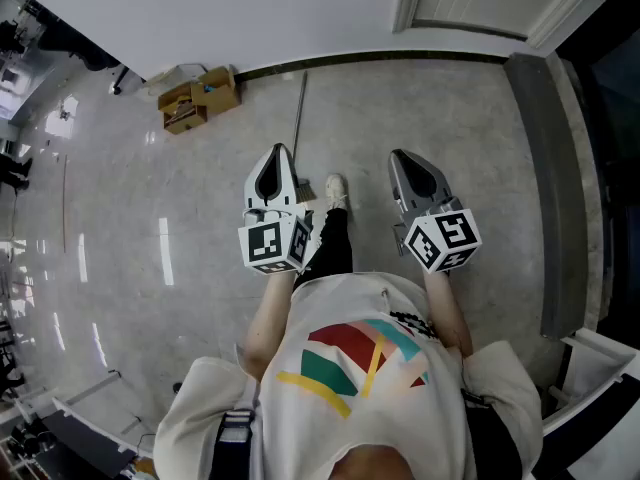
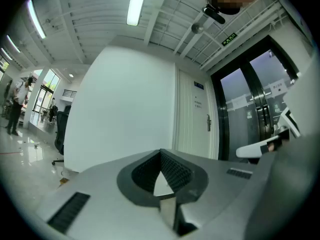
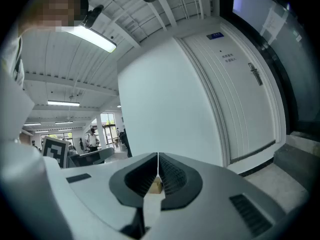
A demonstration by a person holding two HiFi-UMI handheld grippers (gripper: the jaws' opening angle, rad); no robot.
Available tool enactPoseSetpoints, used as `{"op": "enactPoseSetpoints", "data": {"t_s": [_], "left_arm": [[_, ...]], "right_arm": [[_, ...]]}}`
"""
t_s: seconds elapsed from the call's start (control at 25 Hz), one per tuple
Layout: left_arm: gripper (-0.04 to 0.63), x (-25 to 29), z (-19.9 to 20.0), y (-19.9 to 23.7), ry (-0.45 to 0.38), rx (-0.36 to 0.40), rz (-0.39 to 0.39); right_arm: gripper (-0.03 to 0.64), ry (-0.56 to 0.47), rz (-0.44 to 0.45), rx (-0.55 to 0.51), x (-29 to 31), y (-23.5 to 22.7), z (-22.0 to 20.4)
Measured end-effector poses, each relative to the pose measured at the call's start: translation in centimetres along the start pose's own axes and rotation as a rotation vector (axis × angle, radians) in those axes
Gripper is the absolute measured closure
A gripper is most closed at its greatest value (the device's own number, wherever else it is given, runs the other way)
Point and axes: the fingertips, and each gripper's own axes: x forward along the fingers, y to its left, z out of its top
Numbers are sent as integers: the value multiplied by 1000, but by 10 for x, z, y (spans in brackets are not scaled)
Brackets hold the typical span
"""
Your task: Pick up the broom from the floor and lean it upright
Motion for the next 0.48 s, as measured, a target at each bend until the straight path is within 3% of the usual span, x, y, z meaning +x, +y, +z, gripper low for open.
{"op": "enactPoseSetpoints", "data": {"t_s": [0.16,0.4,0.48], "left_arm": [[551,105,2,45,6,12,-5],[551,258,13,117,23,-18,-6],[551,295,12,131,30,-12,-4]], "right_arm": [[603,11,-2,10,105,-37,21],[603,-3,56,66,265,-79,71],[603,13,111,91,304,-87,77]]}}
